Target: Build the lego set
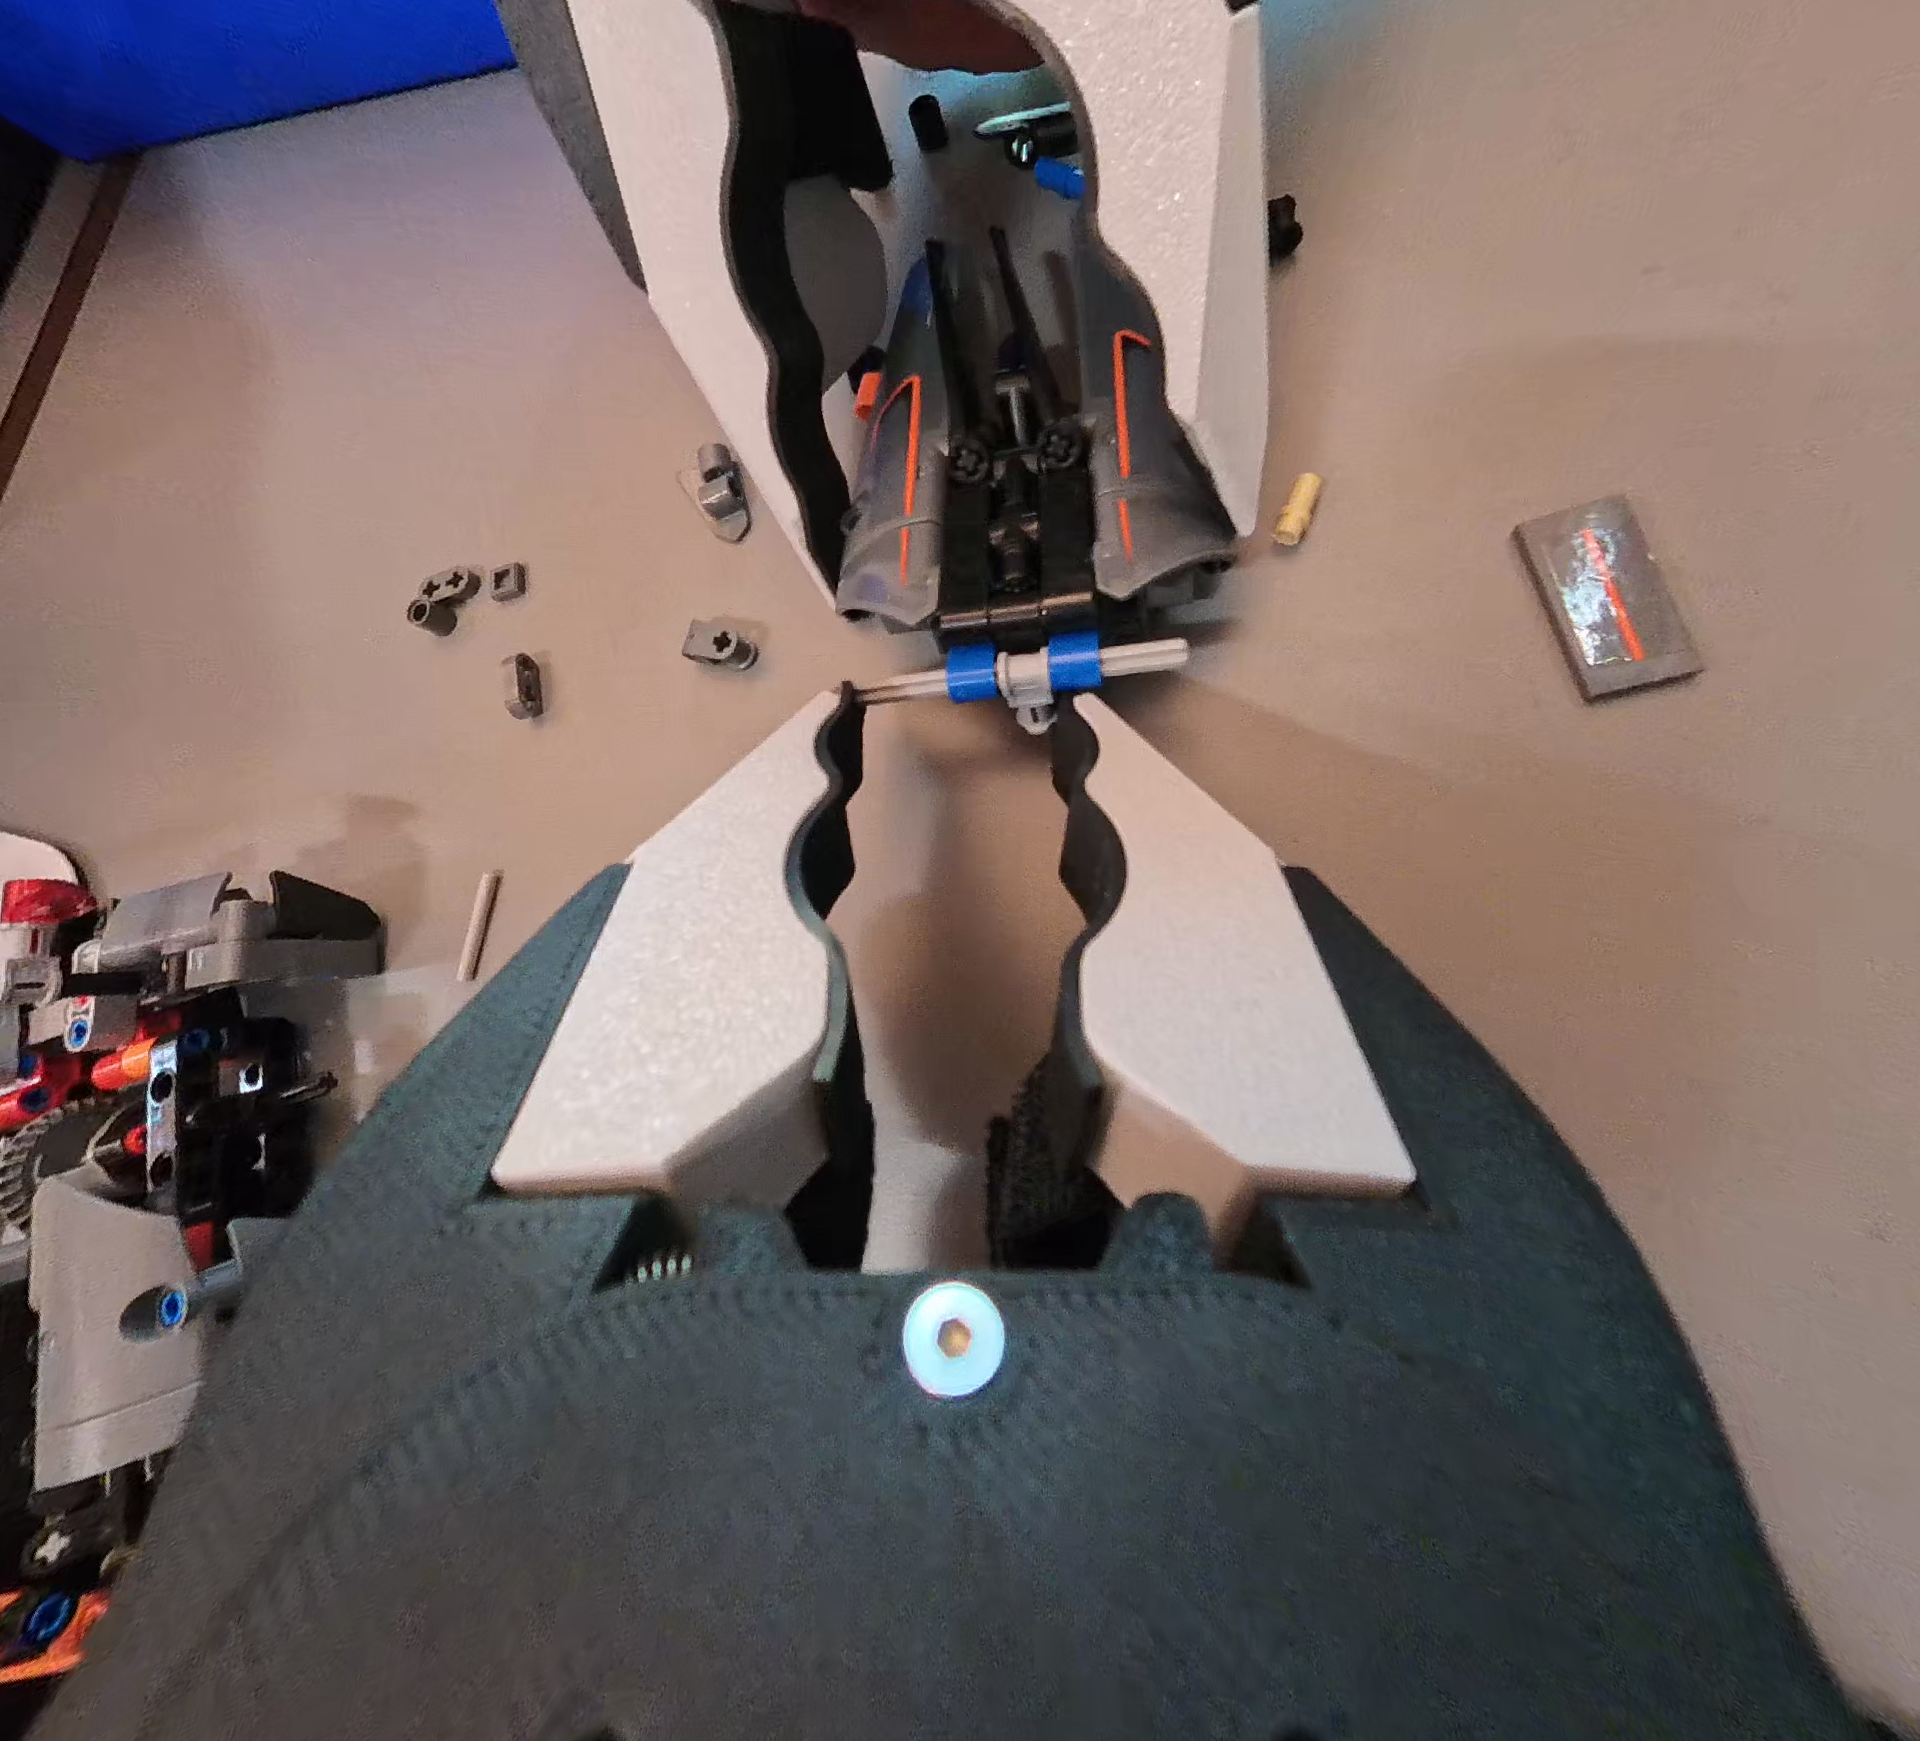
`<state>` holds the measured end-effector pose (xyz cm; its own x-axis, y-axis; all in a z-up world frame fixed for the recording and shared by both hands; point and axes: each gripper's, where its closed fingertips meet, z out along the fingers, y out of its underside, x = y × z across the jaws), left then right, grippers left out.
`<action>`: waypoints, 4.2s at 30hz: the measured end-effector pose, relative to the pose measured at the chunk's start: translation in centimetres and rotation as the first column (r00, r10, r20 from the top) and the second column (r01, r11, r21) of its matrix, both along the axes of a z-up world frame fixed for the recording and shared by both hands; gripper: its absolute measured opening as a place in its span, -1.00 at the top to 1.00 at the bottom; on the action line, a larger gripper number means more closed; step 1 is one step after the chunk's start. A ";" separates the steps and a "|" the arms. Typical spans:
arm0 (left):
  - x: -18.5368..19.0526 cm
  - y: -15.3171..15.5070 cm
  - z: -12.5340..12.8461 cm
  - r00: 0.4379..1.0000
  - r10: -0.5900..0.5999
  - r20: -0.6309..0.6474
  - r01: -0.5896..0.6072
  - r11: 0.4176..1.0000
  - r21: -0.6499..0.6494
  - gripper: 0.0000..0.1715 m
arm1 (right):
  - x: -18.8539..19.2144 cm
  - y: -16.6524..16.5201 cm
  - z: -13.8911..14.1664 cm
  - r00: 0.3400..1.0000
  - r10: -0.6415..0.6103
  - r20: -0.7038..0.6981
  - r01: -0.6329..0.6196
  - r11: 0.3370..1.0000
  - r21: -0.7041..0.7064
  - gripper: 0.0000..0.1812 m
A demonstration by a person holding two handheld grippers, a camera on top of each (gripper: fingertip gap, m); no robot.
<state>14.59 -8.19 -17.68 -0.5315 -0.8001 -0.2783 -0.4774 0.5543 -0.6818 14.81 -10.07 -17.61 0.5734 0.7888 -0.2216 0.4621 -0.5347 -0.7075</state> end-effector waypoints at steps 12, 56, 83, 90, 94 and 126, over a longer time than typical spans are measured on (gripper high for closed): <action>0.0 0.0 -0.1 1.000 -0.003 -0.004 0.003 1.000 -0.006 0.60 | 0.0 -0.1 0.0 1.000 0.002 0.000 -0.002 1.000 0.001 0.20; -0.9 0.3 -0.1 0.998 -0.026 -0.049 0.022 0.996 -0.082 0.46 | 0.3 -0.7 0.6 1.000 0.003 -0.015 -0.003 1.000 0.023 0.14; -0.6 0.2 0.5 1.000 -0.023 -0.005 0.023 0.995 -0.100 0.49 | 2.7 0.7 3.1 0.993 -0.104 -0.061 0.111 0.985 0.129 0.22; -0.5 0.2 0.5 1.000 -0.022 0.001 0.022 0.995 -0.101 0.50 | 3.3 1.0 3.2 0.990 -0.129 -0.055 0.136 0.980 0.144 0.26; -0.5 0.2 0.6 1.000 -0.021 0.004 0.021 0.994 -0.104 0.51 | 3.6 1.2 3.4 0.988 -0.142 -0.057 0.149 0.977 0.153 0.28; -0.5 -0.6 0.4 0.999 -0.029 -0.019 0.028 0.996 -0.088 0.48 | 1.0 -1.9 -0.1 0.990 0.033 0.137 -0.032 0.999 -0.013 -0.05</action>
